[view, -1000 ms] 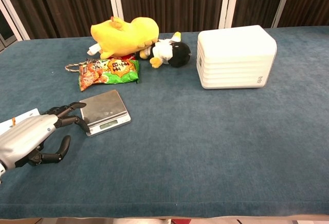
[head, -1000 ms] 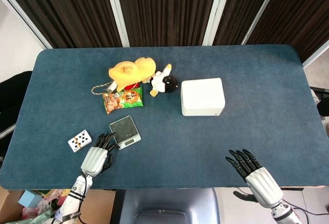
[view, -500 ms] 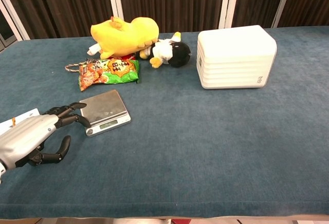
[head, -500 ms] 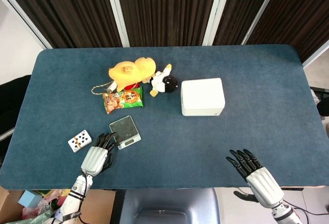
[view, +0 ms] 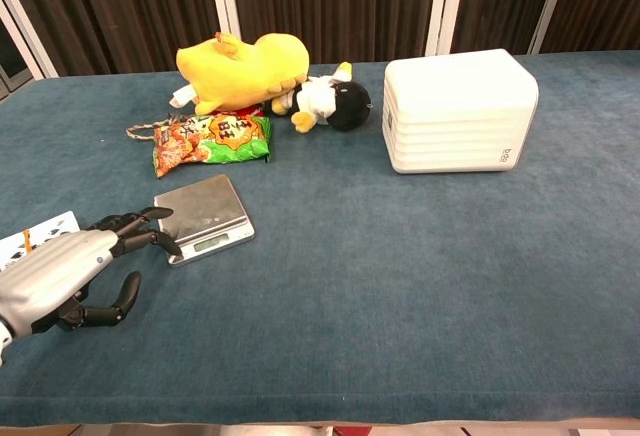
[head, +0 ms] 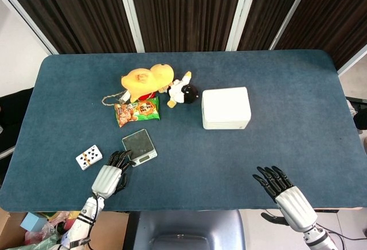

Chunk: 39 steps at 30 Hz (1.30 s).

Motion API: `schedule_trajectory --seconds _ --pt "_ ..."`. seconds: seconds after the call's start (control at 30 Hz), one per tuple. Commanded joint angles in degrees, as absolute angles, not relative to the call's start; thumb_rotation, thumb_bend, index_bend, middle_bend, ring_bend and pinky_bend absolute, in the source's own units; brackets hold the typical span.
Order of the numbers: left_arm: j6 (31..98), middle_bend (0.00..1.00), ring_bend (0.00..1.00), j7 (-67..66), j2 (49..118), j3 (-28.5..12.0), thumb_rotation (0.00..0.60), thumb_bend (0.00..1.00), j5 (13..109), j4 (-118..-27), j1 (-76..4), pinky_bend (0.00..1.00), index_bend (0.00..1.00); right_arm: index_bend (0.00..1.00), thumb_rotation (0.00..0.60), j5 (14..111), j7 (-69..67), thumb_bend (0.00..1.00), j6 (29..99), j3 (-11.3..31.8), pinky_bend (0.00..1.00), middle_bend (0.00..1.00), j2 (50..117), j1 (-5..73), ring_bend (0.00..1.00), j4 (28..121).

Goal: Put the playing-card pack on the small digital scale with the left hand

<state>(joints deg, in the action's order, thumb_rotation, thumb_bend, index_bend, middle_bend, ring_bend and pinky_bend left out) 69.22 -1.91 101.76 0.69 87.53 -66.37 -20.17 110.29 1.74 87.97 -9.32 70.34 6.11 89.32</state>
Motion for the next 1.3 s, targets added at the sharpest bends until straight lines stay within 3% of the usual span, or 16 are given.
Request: schedule_trajectory --seconds 0.03,0.67,0.77,0.93,1.3 --pt "69.12 0.00 0.00 -2.07 101.69 0.68 0.600 0.72 87.38 -66.42 -20.22 0.00 0.27 0.00 0.600 110.30 1.75 0.13 88.04 -9.30 0.00 0.00 70.36 6.08 0.00 89.32" --pt "67.07 0.00 0.00 -3.13 101.73 1.77 0.600 0.72 86.70 -66.18 -20.45 0.00 0.27 0.00 0.600 110.23 1.67 0.13 88.39 -9.13 0.00 0.00 70.39 5.94 0.00 89.19" --pt "68.64 0.00 0.00 -2.54 101.99 1.17 0.600 0.72 87.46 -65.67 -20.61 0.00 0.23 0.00 0.600 110.22 1.60 0.13 88.32 -9.13 0.00 0.00 70.33 5.98 0.00 89.23" --pt "73.56 0.00 0.00 0.62 101.67 -0.62 0.600 0.60 89.18 -65.68 -20.57 0.00 0.08 0.00 0.600 110.18 1.35 0.13 88.50 -9.09 0.00 0.00 70.23 5.95 0.00 89.19" --pt "74.31 0.00 0.00 -3.91 95.07 -1.95 0.600 0.41 86.64 -69.08 -19.67 0.00 0.07 0.00 0.600 110.32 1.74 0.13 88.59 -9.12 0.00 0.00 70.34 5.81 0.00 89.27"
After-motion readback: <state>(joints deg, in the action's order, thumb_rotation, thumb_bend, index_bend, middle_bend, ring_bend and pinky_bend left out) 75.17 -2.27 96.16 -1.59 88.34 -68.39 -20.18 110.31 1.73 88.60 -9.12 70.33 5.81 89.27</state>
